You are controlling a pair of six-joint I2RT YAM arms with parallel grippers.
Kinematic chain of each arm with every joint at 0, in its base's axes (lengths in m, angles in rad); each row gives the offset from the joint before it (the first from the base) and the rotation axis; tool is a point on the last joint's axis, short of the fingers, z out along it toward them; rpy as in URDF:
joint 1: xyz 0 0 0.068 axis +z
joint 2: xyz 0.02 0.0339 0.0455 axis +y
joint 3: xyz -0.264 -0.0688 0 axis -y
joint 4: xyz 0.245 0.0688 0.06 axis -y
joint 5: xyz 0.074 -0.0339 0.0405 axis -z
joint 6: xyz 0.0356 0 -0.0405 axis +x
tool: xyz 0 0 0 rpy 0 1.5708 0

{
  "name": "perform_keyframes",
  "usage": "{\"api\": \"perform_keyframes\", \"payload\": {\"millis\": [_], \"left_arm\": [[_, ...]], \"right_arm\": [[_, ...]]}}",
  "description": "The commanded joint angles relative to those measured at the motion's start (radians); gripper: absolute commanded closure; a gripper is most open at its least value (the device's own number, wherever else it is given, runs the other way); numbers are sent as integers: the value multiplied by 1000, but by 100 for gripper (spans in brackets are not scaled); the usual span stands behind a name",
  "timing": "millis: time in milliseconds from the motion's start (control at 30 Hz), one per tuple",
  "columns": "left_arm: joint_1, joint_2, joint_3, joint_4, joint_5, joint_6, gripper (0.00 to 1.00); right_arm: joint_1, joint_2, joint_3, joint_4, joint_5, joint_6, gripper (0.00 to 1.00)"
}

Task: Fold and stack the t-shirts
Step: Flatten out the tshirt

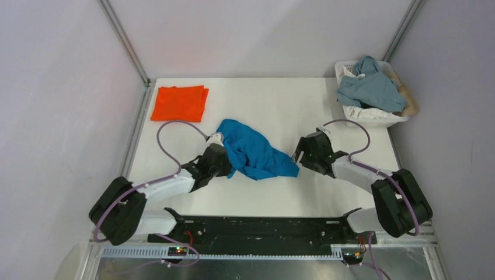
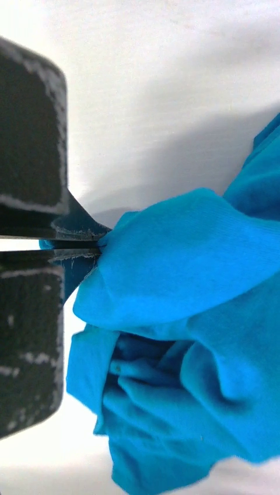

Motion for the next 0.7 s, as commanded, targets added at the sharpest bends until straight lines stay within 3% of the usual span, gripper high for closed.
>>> {"api": "perform_keyframes", "payload": {"millis": [0,300,367,400,467,667], "left_arm": [[-4,-106,-30,15,-70,-43,100],[-5,-137,-11,-67,-96,-53,100],[-5,-136,-8,-72,-98,-54,100],[-4,-136,-4,-82,-107,-54,100],[-5,-141,16,-112,-146,-59,100],[-5,-257,140,-273,-326,-15,100]], "right_arm": [[68,37,18,19,-15,40,20],[234,45,22,-12,54,108,44],[267,38,22,-10,92,112,59],[272,33,22,-8,109,110,78],[270,14,30,-21,165,111,99],[247,-223,47,-52,347,37,100]]}}
